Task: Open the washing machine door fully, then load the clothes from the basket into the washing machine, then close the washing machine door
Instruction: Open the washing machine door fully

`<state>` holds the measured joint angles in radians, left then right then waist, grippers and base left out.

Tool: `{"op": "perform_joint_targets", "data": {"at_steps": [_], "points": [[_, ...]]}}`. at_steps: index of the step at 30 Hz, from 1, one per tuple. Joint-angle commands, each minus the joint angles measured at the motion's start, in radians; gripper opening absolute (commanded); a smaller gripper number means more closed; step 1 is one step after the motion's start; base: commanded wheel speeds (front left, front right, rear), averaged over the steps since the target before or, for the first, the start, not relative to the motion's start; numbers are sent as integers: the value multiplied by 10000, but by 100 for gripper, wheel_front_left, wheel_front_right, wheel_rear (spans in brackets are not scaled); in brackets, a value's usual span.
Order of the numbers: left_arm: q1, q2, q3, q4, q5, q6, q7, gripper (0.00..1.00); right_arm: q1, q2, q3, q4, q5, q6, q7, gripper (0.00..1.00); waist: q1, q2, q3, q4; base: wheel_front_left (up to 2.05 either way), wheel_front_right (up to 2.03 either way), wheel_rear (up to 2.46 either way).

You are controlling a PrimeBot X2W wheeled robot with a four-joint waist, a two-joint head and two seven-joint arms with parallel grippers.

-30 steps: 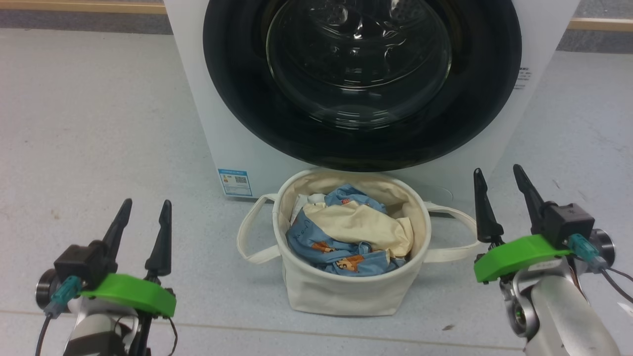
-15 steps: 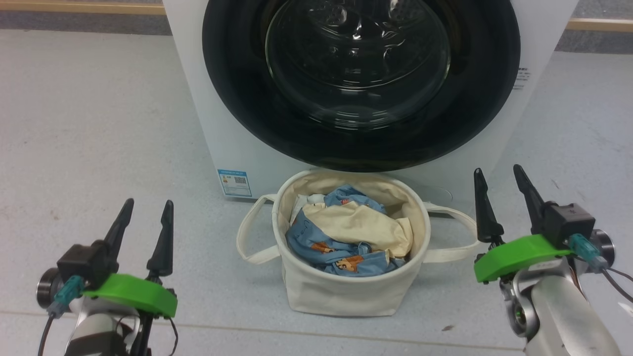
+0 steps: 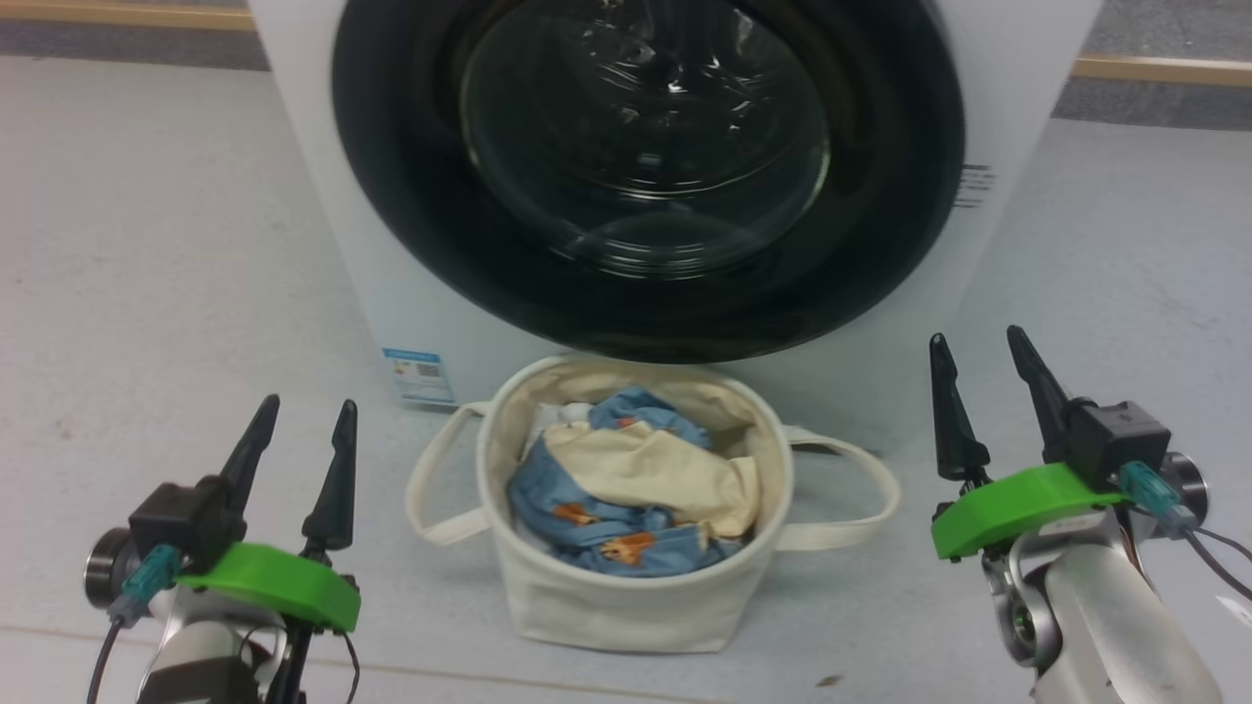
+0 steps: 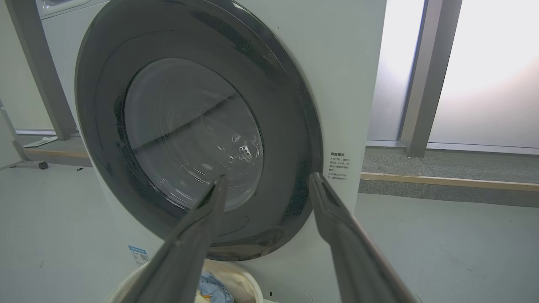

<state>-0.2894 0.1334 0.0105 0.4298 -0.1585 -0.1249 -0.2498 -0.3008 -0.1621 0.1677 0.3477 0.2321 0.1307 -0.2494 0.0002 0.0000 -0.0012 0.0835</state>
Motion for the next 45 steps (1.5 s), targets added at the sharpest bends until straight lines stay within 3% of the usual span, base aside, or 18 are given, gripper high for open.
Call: {"op": "perform_joint_targets", "data": {"at_steps": [1,20,45], "points": [[-422,275,262,-260,102,-56,-120,100,-348,-53,204,-269,34,0,-124,100,-2,0,-4,-16,126,121,-246],[-364,325,-122,-230,-287,-57,-120,100,-251,22,222,-251,84,0,-124,100,-2,0,3,-233,101,108,-209],[-266,197,30,-486,-152,-57,-120,100,-189,236,-273,-139,-23,0,-124,100,-2,0,140,-162,6,6,-12]]}}
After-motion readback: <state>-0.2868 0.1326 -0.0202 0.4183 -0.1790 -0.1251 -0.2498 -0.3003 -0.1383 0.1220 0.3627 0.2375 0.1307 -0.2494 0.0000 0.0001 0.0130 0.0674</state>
